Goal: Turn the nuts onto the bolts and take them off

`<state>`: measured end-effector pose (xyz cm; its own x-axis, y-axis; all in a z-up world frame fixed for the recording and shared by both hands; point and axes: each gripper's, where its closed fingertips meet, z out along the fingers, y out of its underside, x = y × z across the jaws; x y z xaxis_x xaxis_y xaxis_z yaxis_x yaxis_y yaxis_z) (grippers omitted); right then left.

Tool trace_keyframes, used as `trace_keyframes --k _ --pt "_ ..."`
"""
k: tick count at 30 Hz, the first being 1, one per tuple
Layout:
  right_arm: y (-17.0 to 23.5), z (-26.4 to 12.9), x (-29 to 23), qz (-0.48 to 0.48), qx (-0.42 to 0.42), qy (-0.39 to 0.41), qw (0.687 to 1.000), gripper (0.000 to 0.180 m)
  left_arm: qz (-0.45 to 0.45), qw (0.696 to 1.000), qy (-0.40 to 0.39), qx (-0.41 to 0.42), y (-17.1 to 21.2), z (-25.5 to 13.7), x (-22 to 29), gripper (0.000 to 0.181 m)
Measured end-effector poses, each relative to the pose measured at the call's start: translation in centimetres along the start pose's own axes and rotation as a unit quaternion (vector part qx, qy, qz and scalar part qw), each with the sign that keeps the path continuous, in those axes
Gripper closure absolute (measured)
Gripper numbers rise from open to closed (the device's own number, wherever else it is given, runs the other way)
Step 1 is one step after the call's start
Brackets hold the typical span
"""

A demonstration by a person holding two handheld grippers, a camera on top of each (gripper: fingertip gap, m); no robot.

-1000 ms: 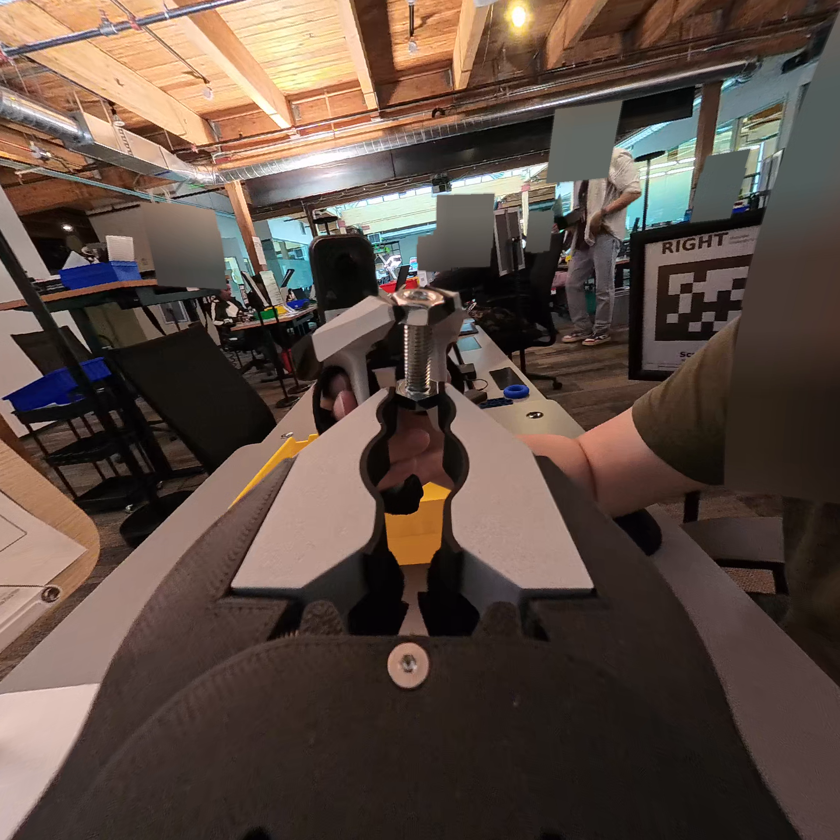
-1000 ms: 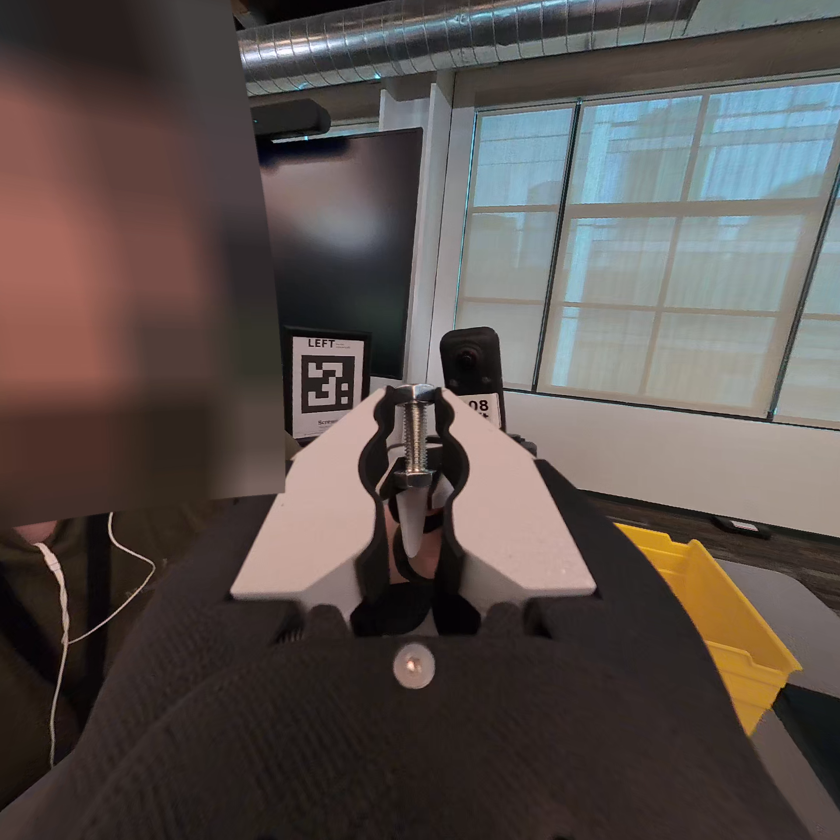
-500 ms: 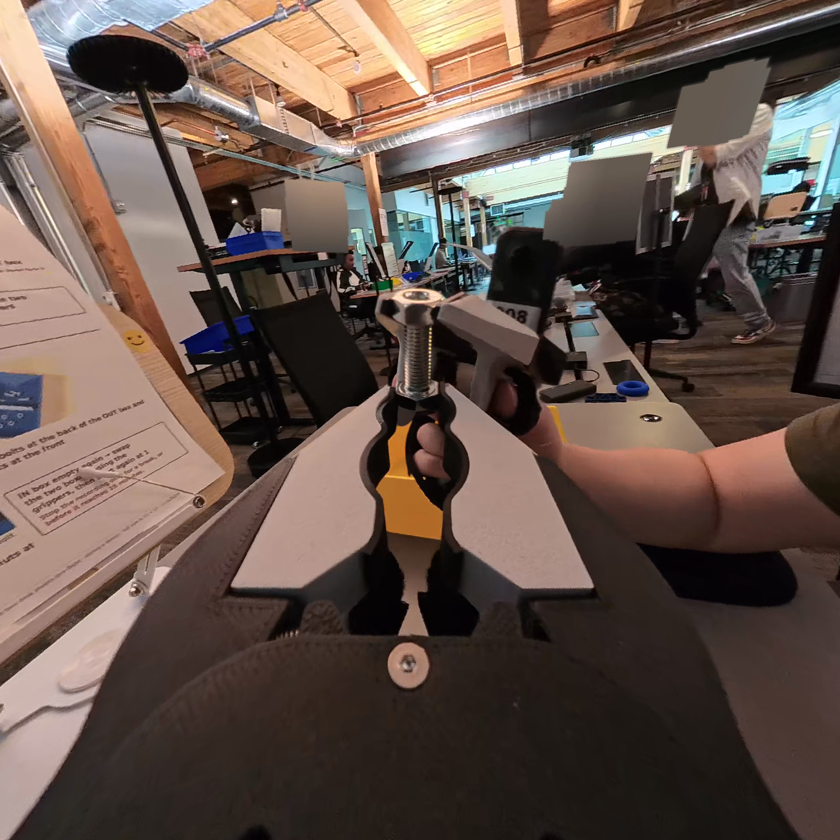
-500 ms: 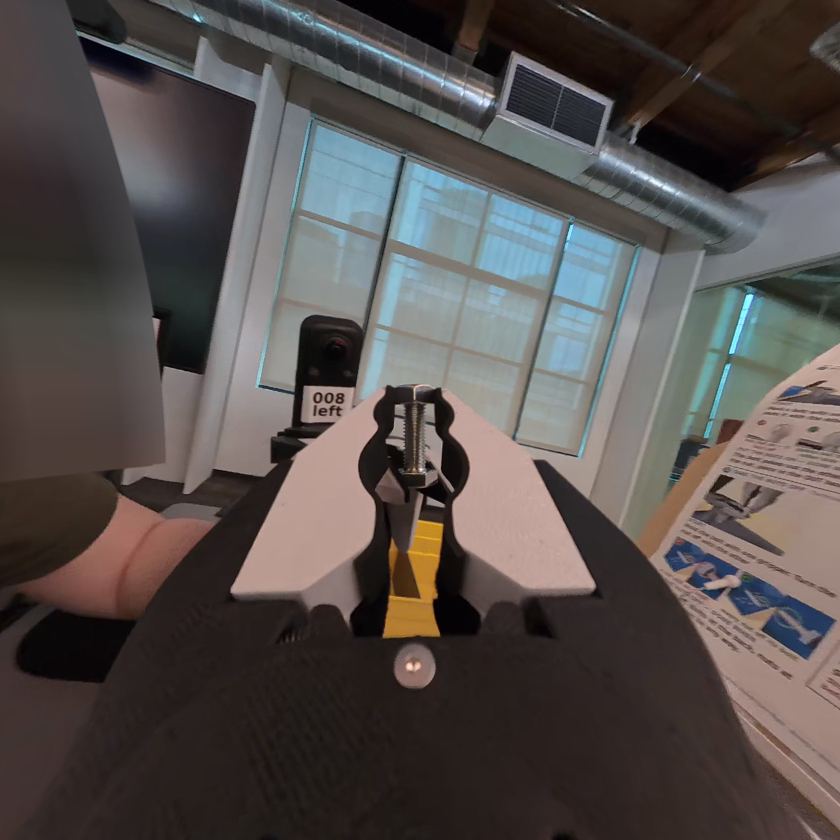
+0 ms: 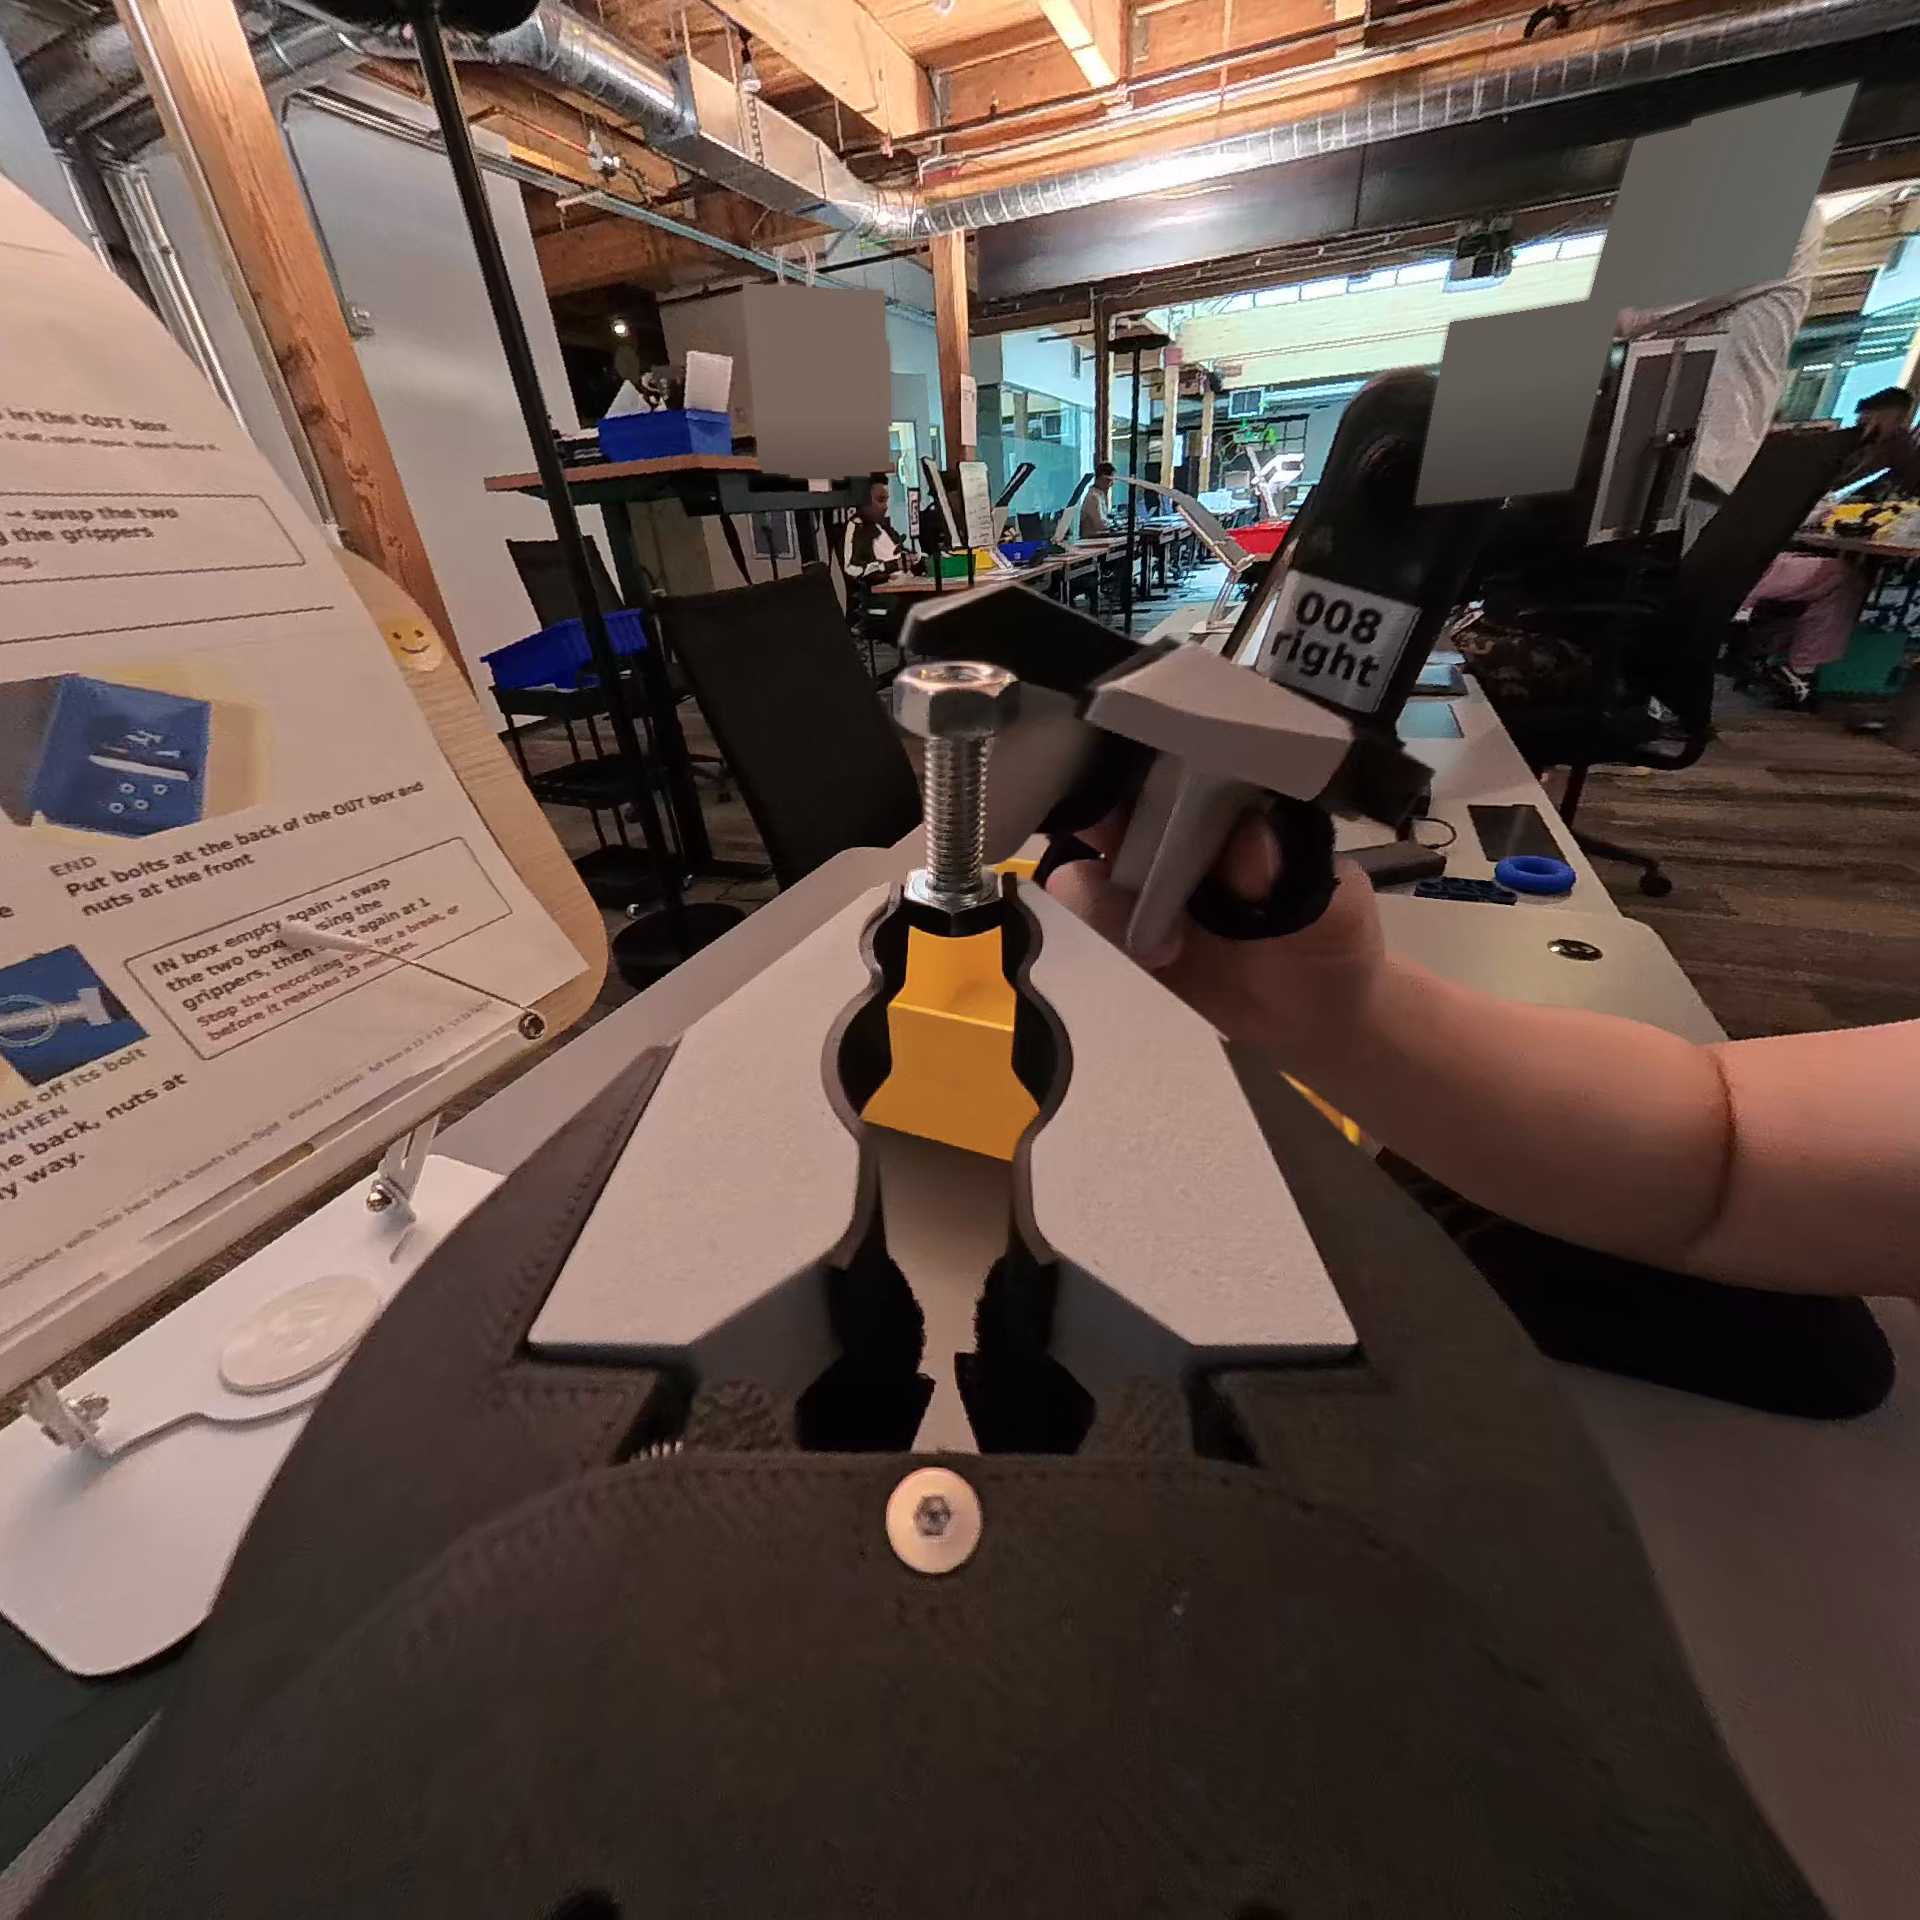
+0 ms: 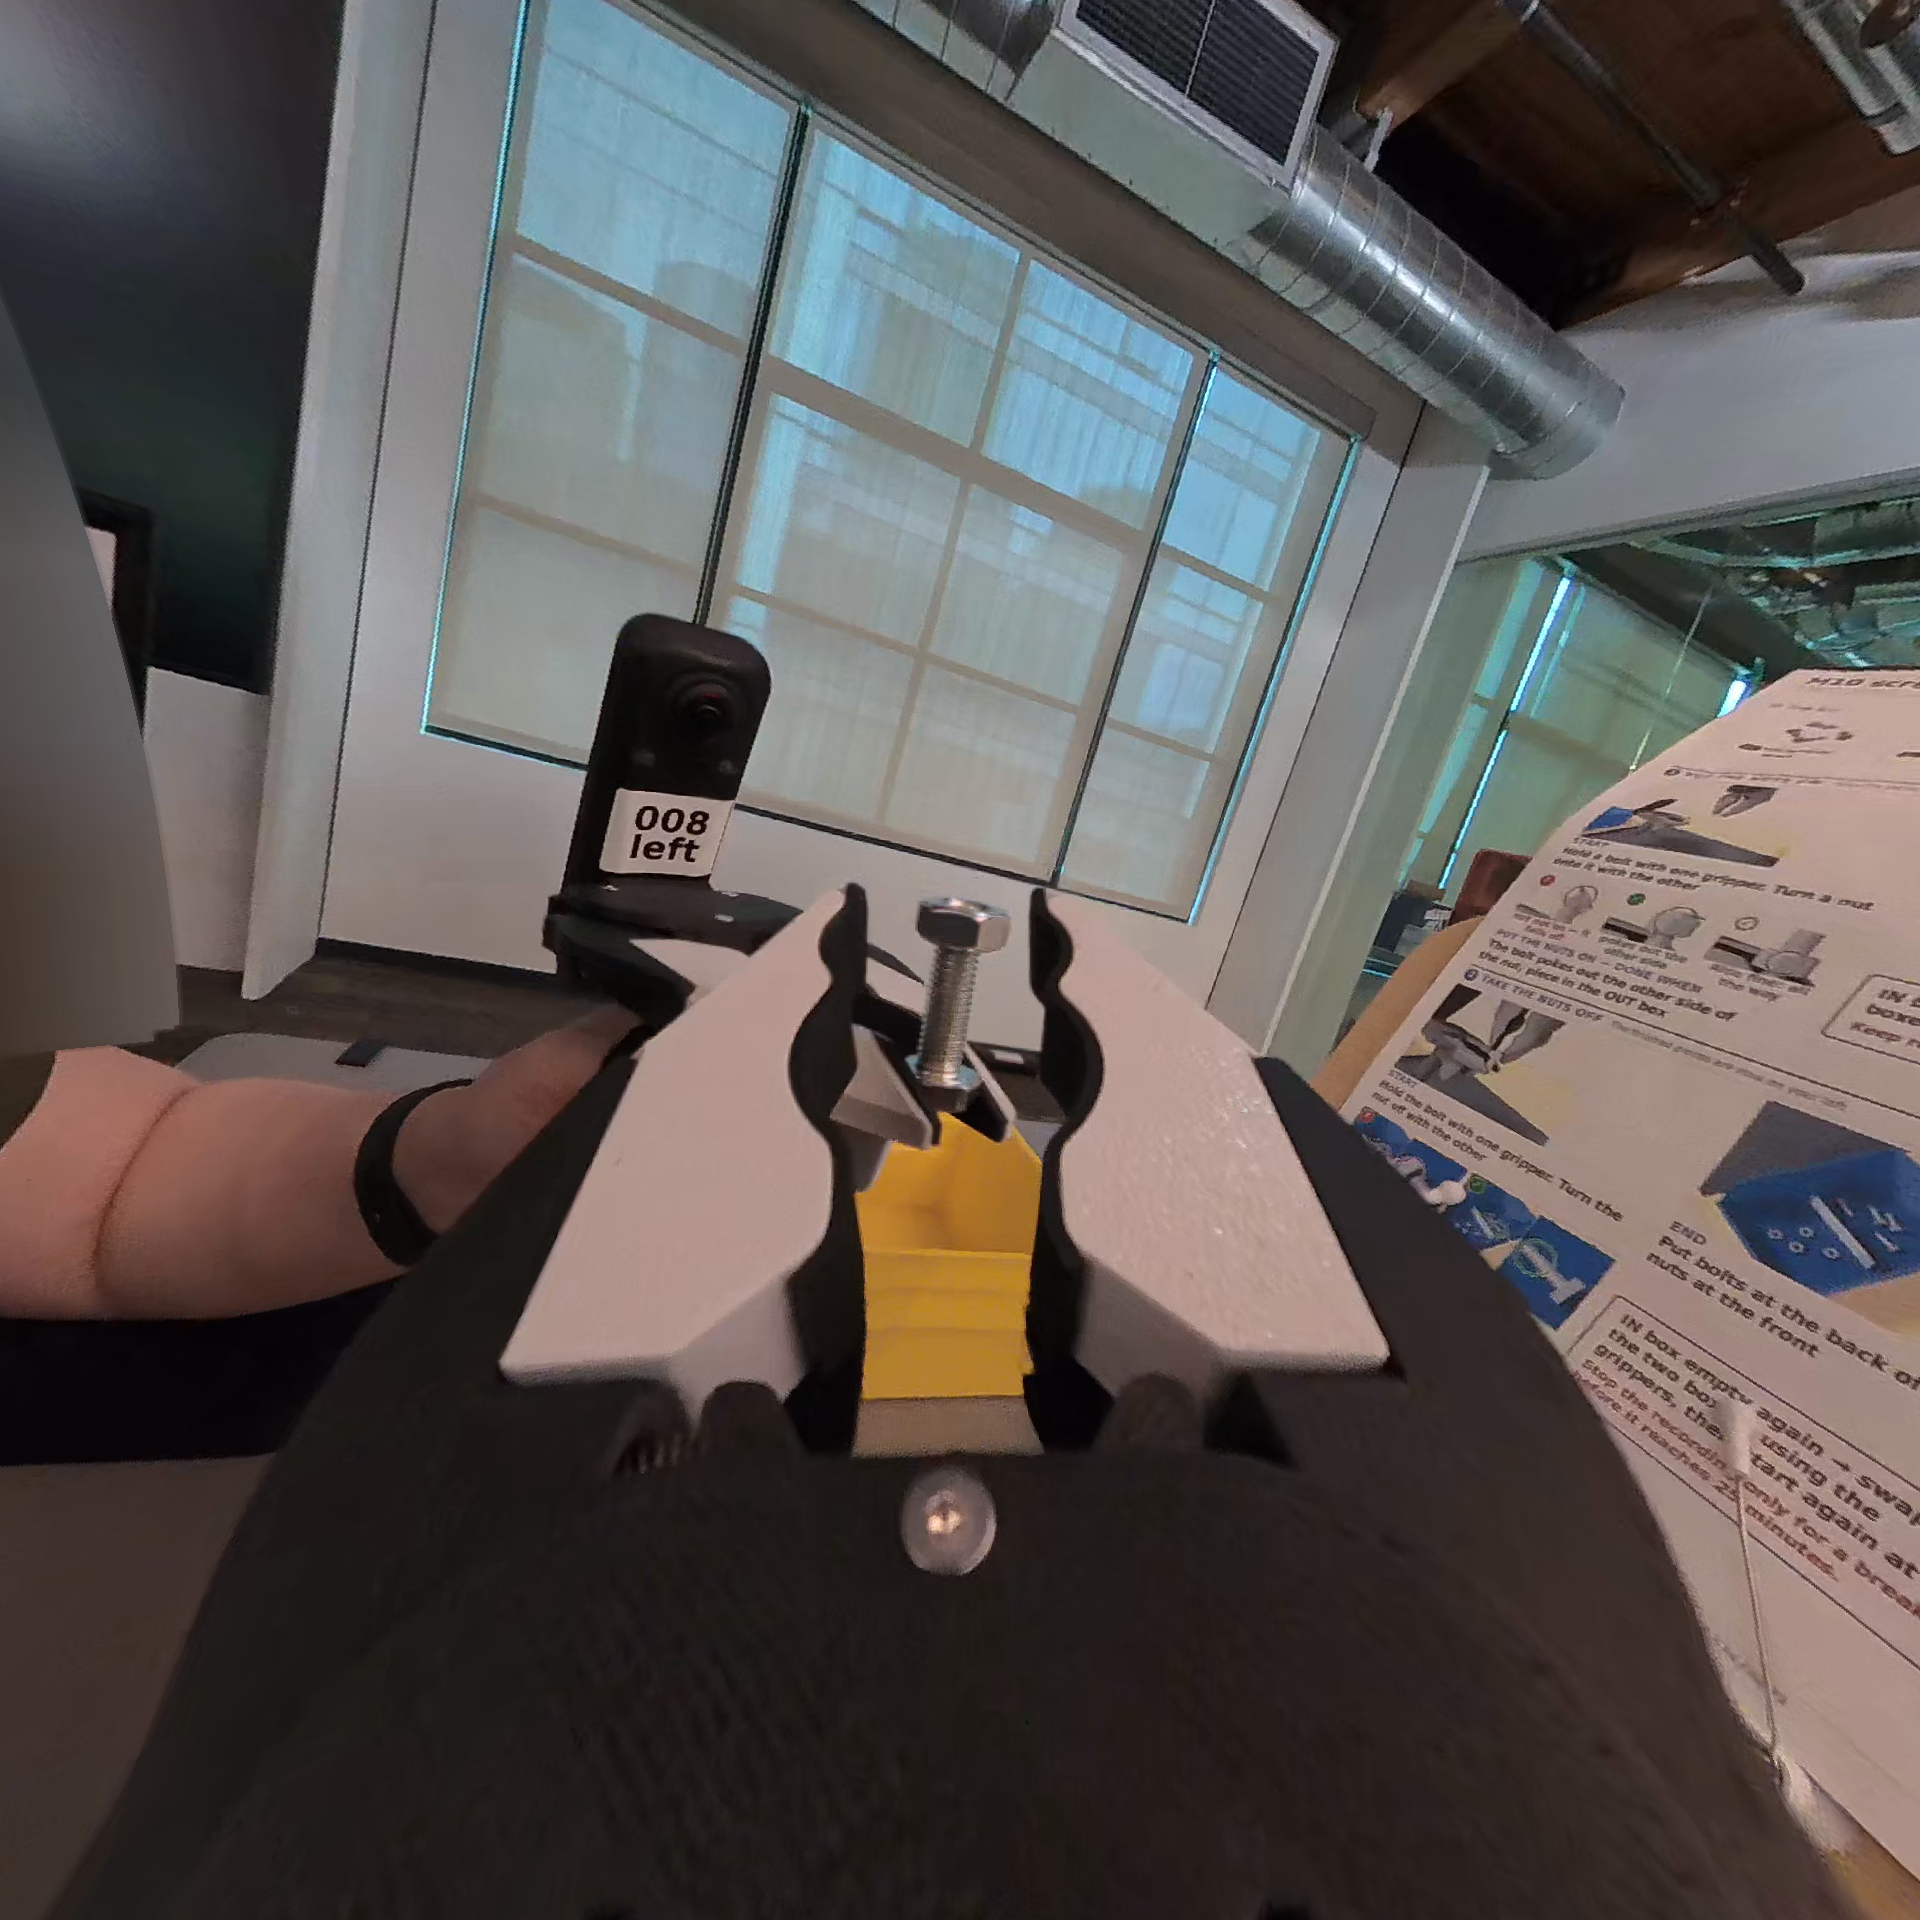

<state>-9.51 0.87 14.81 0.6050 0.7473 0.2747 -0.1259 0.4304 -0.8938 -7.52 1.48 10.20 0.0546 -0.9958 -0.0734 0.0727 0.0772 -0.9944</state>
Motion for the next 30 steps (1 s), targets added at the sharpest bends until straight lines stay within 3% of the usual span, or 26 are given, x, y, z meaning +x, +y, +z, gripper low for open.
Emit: trace_keyframes --k 11,16,20,25,27,30 --pt "1.1 0.4 0.1 -0.021 -0.036 0.013 0.999 0.15 -0.003 1.0 -0.013 -0.009 0.5 0.1 -0.8 0.165" --pt "0.2 0.1 -0.5 -0.022 -0.016 -0.001 1.0 0.164 -0.004 1.0 -0.018 0.001 0.0 -0.2 -1.1 0.165" --pt "0.3 0.3 0.1 -0.015 -0.018 0.016 1.0 0.135 -0.001 1.0 -0.015 -0.003 0.1 -0.1 -0.9 0.165" --pt "1.3 0.8 -0.7 -0.017 -0.04 -0.003 0.999 0.127 0.0 1.0 -0.016 -0.007 0.3 0.0 -0.9 0.165" --pt "1.4 0.9 -1.1 -0.022 -0.044 -0.013 0.999 0.128 -0.003 1.0 -0.021 -0.006 0.2 -0.2 -1.3 0.165" --pt "0.8 0.5 -1.2 -0.025 -0.029 -0.017 0.999 0.145 -0.009 1.0 -0.024 -0.001 -0.1 -0.4 -1.6 0.165"
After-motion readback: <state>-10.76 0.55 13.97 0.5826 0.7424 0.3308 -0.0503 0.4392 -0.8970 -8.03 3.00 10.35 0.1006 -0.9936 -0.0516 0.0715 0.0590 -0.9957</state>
